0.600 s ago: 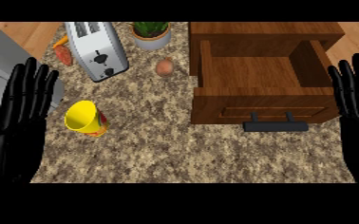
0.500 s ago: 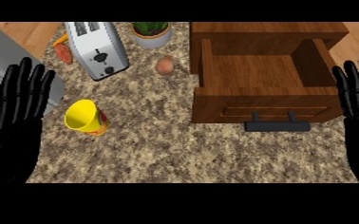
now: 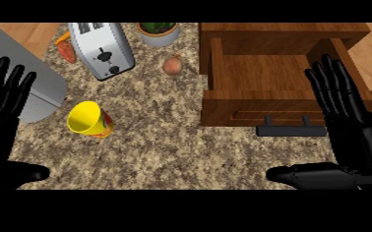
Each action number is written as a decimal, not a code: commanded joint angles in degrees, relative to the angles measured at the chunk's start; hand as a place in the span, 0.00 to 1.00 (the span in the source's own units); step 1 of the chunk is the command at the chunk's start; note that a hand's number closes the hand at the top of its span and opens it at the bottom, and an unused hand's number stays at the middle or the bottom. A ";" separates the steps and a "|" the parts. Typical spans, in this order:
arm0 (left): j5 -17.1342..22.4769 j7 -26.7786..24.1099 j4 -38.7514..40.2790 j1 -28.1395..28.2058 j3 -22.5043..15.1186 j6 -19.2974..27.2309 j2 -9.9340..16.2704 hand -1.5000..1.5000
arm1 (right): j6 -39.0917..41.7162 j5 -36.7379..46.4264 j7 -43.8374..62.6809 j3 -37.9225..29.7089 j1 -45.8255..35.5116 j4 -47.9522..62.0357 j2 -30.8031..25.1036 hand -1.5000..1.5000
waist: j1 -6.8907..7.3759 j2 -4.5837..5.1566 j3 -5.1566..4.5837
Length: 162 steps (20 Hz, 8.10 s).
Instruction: Pick up the cup, place it into the drawer and close the drawer
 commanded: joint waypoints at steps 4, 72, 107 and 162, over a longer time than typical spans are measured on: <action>2.62 -4.93 12.63 0.59 4.40 -5.78 1.36 0.00 | 2.62 -2.73 2.18 -1.88 -5.13 4.49 -1.06 0.00 | -0.13 0.04 0.07; -23.57 -71.64 95.63 -26.41 6.04 1.97 3.66 1.00 | 5.40 -4.35 4.66 -7.36 -15.95 10.05 -4.18 0.00 | -2.28 0.97 -0.31; -15.50 -29.71 61.33 -55.16 -13.46 18.29 -11.94 1.00 | 6.27 -4.47 0.56 -11.02 -12.55 12.30 -5.26 0.00 | -0.76 -0.36 0.13; 15.15 -35.89 86.82 -68.38 -30.49 28.70 -11.97 0.00 | 26.69 13.42 1.42 12.60 -14.51 17.98 -15.50 0.00 | -3.27 0.81 0.17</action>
